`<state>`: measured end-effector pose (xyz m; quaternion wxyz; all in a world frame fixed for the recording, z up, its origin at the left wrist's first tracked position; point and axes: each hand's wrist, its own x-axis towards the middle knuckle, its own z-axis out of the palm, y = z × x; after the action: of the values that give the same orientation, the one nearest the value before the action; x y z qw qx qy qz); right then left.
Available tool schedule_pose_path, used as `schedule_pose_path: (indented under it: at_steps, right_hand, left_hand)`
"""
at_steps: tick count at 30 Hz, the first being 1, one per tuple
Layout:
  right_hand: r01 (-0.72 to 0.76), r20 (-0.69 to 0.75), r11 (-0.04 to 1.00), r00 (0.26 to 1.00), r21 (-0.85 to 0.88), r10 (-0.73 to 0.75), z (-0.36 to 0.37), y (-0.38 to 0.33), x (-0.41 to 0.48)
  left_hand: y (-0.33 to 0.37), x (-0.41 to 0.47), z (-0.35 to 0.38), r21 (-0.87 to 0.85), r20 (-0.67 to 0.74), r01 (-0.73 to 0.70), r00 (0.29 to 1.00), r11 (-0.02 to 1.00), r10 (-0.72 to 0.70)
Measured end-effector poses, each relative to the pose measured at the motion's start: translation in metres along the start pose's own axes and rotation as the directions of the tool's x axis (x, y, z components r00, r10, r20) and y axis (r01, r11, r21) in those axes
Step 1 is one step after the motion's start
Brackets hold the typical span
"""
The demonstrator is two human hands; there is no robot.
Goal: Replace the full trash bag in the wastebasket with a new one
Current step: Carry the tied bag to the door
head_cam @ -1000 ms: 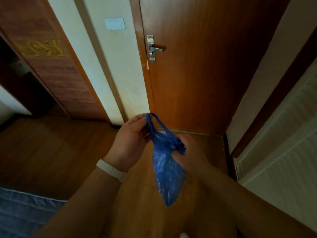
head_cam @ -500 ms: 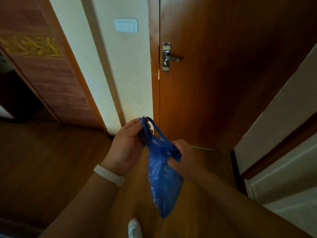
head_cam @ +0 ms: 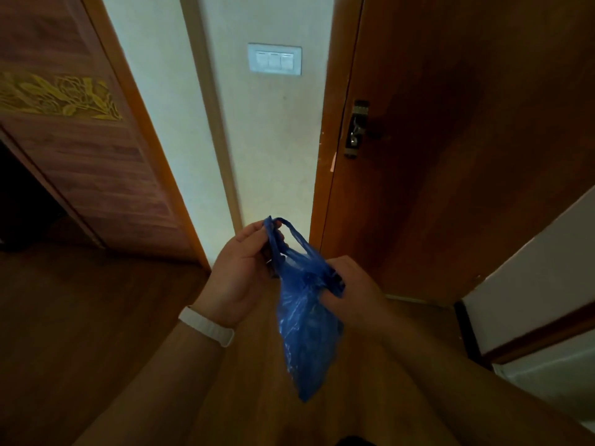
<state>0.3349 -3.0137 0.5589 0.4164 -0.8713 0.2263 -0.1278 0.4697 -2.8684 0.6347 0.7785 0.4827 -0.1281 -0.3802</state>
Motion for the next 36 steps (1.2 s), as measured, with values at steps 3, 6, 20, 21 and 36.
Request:
schedule_pose_path:
  at_steps: [3,6,20,21,36]
  right_hand:
    - [0.015,0.009,1.0,1.0,0.007,-0.015,0.013,0.002,0.031]
    - [-0.006,0.032,1.0,0.999,0.019,0.005,0.03,0.011,0.068]
    - [-0.056,0.208,0.998,0.977,0.037,0.047,0.09,0.059,0.296]
    - [-0.04,0.214,0.999,0.976,0.024,0.034,0.091,0.063,0.312]
    - [-0.118,0.253,0.991,0.959,-0.069,0.132,0.167,0.126,0.414]
  left_hand:
    - [0.007,0.024,-0.015,0.023,-0.012,-0.015,1.0,1.0,0.015]
    - [0.014,0.052,-0.029,0.005,-0.034,0.02,0.999,1.0,-0.02]
    - [0.036,0.26,-0.087,0.085,-0.223,0.143,0.967,0.986,-0.121]
    - [0.036,0.274,-0.092,0.109,-0.228,0.146,0.966,0.983,-0.118]
    - [0.004,0.404,-0.189,0.158,-0.037,0.307,0.952,0.939,-0.305]
